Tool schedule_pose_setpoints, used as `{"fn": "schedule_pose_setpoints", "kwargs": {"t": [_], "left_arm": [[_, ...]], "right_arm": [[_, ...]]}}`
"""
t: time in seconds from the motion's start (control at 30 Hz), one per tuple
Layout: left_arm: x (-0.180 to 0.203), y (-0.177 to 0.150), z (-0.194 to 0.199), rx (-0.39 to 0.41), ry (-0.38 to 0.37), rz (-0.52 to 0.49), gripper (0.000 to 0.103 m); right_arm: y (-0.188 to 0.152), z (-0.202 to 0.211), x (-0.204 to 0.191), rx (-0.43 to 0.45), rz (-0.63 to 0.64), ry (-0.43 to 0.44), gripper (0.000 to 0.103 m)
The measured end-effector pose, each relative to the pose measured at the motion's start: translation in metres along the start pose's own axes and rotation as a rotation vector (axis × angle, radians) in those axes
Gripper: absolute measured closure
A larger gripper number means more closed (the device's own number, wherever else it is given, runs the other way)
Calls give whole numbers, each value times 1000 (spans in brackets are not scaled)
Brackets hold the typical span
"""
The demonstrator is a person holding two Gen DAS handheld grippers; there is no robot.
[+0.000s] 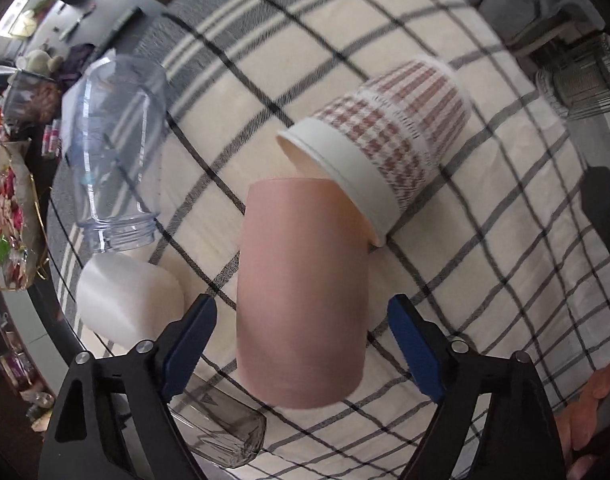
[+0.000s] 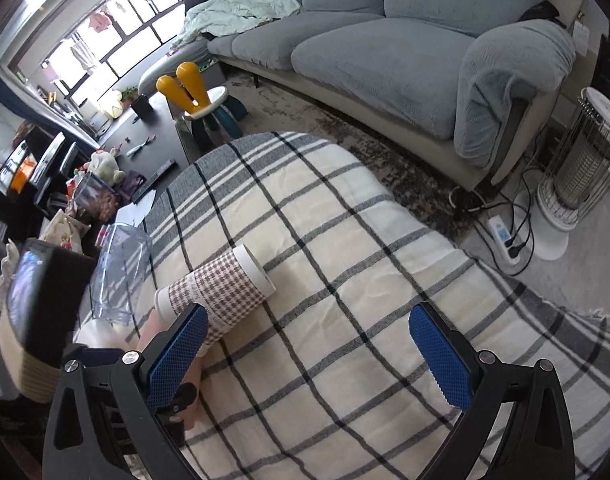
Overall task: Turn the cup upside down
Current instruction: 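Move the left gripper down to the pink cup and close around it, then lift the pink cup with the left gripper and rotate it upright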
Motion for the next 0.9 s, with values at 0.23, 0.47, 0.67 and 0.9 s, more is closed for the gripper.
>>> {"fn": "schedule_pose_setpoints", "kwargs": {"t": [0.23,0.47,0.67,0.9], "left_arm": [[-3,4,-20,-81,-22,-5,27],[-9,2,-34,-89,-26,-2,32],[-25,-9,-33,-79,-56,36,32],[-43,-36,-26,-58,-69,100,32]], "right_arm": [[-2,-11,3,-23,-36,11,2],[-1,-12,5,-24,-44,17,2],[-2,-13,5,-24,-36,18,2],[-5,-8,3,-22,-10,23,2]]}}
Point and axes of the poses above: each gripper's, at about its wrist camera, not at the fingertips, and z roughly against the way its jaws point, x to its right, y to its top, the point moved 3 cm from there along -z, roughly the way its jaws point, and after that the axes turned 7 degrees about x, right-handed, at the moved point
